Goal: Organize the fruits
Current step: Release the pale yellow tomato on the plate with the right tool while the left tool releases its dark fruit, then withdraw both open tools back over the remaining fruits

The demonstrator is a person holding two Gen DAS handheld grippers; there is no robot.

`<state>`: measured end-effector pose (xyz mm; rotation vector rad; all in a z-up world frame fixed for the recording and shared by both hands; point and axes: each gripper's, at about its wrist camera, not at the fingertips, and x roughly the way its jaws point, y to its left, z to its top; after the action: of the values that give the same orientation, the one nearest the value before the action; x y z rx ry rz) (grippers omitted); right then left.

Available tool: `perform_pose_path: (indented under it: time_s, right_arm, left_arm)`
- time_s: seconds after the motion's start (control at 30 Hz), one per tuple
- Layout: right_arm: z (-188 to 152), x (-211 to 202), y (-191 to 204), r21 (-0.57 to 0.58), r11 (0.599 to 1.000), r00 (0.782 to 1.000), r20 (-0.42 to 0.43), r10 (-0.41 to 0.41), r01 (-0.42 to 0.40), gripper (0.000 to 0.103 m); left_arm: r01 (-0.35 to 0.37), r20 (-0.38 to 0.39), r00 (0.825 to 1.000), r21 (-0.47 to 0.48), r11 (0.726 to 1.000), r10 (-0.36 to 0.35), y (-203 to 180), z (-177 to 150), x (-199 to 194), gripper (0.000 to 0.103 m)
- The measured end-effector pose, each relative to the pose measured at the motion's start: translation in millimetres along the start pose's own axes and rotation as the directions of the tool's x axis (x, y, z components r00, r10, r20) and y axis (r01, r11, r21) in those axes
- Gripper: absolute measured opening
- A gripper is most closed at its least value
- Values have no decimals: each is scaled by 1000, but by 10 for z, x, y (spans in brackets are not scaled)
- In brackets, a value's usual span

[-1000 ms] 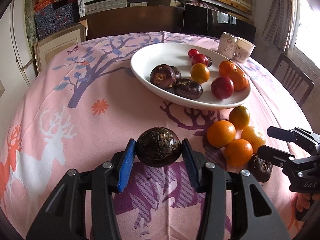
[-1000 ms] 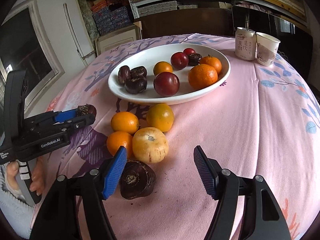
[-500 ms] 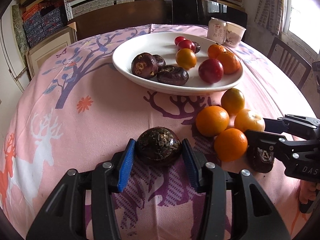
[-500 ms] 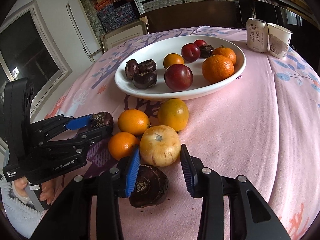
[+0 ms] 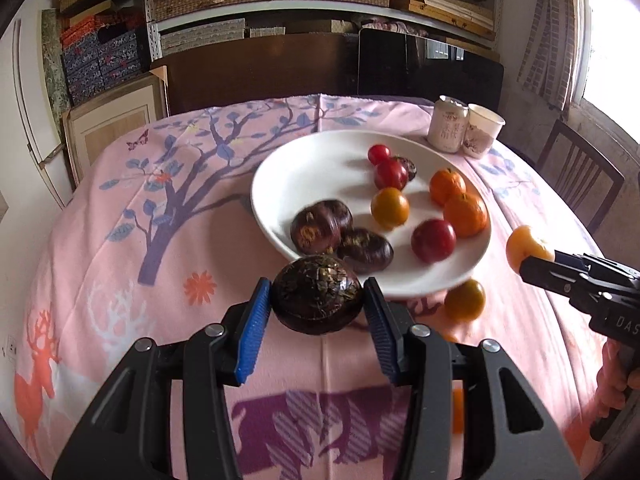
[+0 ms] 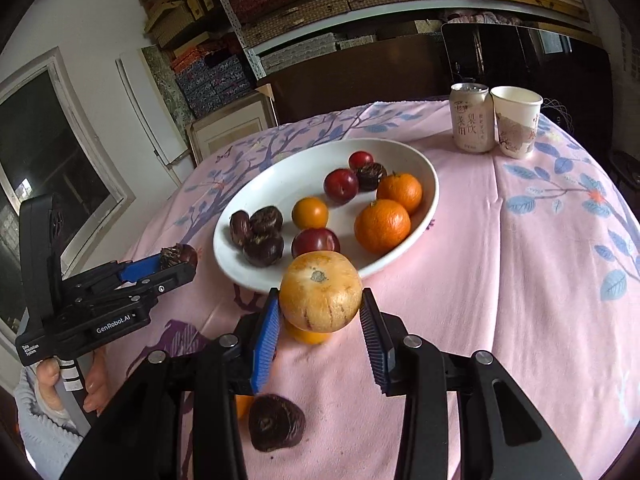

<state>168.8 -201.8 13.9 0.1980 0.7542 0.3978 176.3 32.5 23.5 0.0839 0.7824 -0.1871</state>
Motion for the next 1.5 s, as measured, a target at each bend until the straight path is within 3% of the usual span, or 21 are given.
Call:
perform_pose_path:
  time_s: [0.2, 0.4, 0.47, 0.7, 0.8, 0.97, 1.23, 1.5]
  right_arm:
    - [541, 388, 46, 7, 1000, 1000, -4, -13, 13, 40]
    - [911, 924, 73, 4, 1000, 999, -50, -22, 22, 41]
    - [949, 993, 8, 34, 999, 998, -55, -9, 11, 42]
    - [930, 905, -112, 75, 997, 999, -46, -14, 17, 43]
    - [854, 792, -58, 51, 998, 999, -34, -34, 36, 47]
    - [624, 519, -42, 60, 998, 1000, -13, -22, 23, 50]
    - [178, 150, -120, 86, 996, 1000, 3, 4, -4, 55]
    - [18, 124, -208, 112, 993, 999, -37, 37, -33, 56]
  left_arm:
    - [14, 7, 1000, -60, 998, -13, 105, 569, 361, 46]
    - [0, -52, 999, -125, 992, -6, 248, 814, 976, 47]
    - [21, -52, 998, -155, 988, -29, 298, 801, 1075, 60]
    - [37, -32, 999, -160, 986, -42, 322, 773, 974, 64]
    - [5, -15, 1000, -159, 987, -8, 306, 752, 828, 72]
    - [1, 11, 1000, -122, 993, 1, 191, 543, 493, 73]
    - [41, -13, 999, 24, 999, -41, -283, -143, 125, 73]
    - [77, -83, 994, 143, 987, -66, -689, -497, 179, 73]
